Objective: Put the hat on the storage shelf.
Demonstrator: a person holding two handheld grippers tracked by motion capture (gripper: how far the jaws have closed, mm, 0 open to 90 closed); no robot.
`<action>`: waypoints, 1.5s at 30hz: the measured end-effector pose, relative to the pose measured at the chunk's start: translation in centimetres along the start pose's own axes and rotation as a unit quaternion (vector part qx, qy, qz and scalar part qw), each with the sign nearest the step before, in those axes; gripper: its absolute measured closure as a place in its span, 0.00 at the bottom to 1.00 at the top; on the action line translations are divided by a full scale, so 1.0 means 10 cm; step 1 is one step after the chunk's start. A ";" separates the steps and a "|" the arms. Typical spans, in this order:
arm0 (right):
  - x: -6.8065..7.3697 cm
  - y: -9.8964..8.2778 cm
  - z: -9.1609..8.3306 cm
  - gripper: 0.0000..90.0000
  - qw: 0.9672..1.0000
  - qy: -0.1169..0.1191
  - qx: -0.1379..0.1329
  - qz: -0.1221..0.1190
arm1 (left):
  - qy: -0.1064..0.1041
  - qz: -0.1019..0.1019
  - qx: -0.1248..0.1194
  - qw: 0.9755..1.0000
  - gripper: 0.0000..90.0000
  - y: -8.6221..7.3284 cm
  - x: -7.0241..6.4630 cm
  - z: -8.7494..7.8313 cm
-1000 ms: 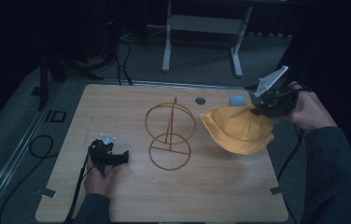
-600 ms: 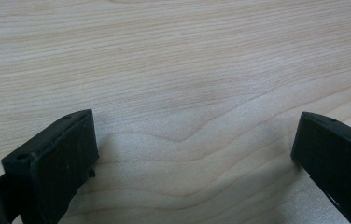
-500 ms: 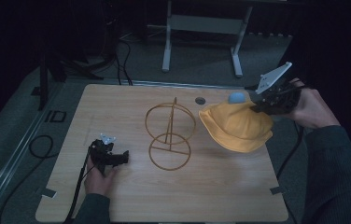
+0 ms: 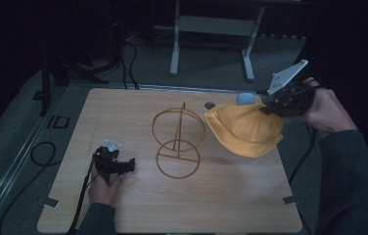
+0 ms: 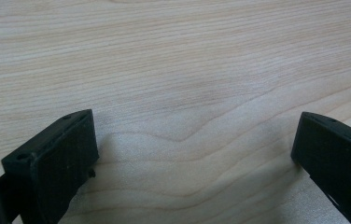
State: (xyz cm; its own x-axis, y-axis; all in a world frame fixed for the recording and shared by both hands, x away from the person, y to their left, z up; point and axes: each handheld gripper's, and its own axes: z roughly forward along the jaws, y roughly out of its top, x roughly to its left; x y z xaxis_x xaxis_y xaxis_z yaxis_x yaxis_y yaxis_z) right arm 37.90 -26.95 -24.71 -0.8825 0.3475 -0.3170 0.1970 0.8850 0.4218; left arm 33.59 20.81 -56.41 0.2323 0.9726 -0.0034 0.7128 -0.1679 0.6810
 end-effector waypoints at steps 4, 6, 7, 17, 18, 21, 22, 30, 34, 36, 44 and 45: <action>0.00 0.03 -0.04 0.94 1.000 -0.001 -0.009 -0.002 | 0.000 0.000 0.000 1.000 0.00 0.00 0.00 0.00; 0.00 0.05 -0.06 0.94 1.000 -0.001 -0.014 -0.003 | 0.000 0.000 0.000 1.000 0.00 0.00 0.00 0.00; 0.01 0.06 -0.07 0.94 1.000 -0.001 -0.015 -0.004 | 0.000 0.000 0.000 1.000 0.00 0.00 0.00 0.00; 0.02 0.19 -0.11 0.94 1.000 -0.001 -0.026 -0.015 | 0.000 0.000 0.000 1.000 0.00 0.00 0.00 0.00; 0.02 0.21 -0.11 0.94 1.000 -0.001 -0.027 -0.017 | 0.000 0.000 0.000 1.000 0.00 0.00 0.00 0.00; 0.03 0.25 -0.12 0.94 0.999 -0.001 -0.029 -0.019 | 0.000 0.000 0.000 1.000 0.00 0.00 0.00 0.00; 0.03 0.26 -0.12 0.94 0.999 -0.001 -0.032 -0.020 | 0.000 0.000 0.000 1.000 0.00 0.00 0.00 0.00; 0.05 0.34 -0.18 0.94 0.999 -0.002 -0.045 -0.026 | 0.000 0.000 0.000 1.000 0.00 0.00 0.00 0.00; 0.06 0.39 -0.19 0.94 0.998 -0.002 -0.051 -0.030 | 0.000 0.000 0.000 1.000 0.00 0.00 0.00 0.00; 0.06 0.42 -0.18 0.94 0.998 -0.004 -0.052 -0.031 | 0.000 0.000 0.000 1.000 0.00 0.00 0.00 0.00; 0.09 0.54 -0.13 0.94 0.997 -0.002 -0.063 -0.035 | 0.000 0.000 0.000 1.000 0.00 0.00 0.00 0.00; 0.09 0.56 -0.13 0.94 0.997 -0.002 -0.064 -0.036 | 0.000 0.000 0.000 1.000 0.00 0.00 0.00 0.00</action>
State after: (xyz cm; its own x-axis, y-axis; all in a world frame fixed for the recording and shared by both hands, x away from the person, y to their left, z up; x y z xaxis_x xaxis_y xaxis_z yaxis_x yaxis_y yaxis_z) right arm 37.68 -22.11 -21.55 -0.8906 0.2860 -0.3536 0.0766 0.8607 0.5033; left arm 33.59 20.81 -56.40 0.2326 0.9726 -0.0038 0.7132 -0.1679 0.6806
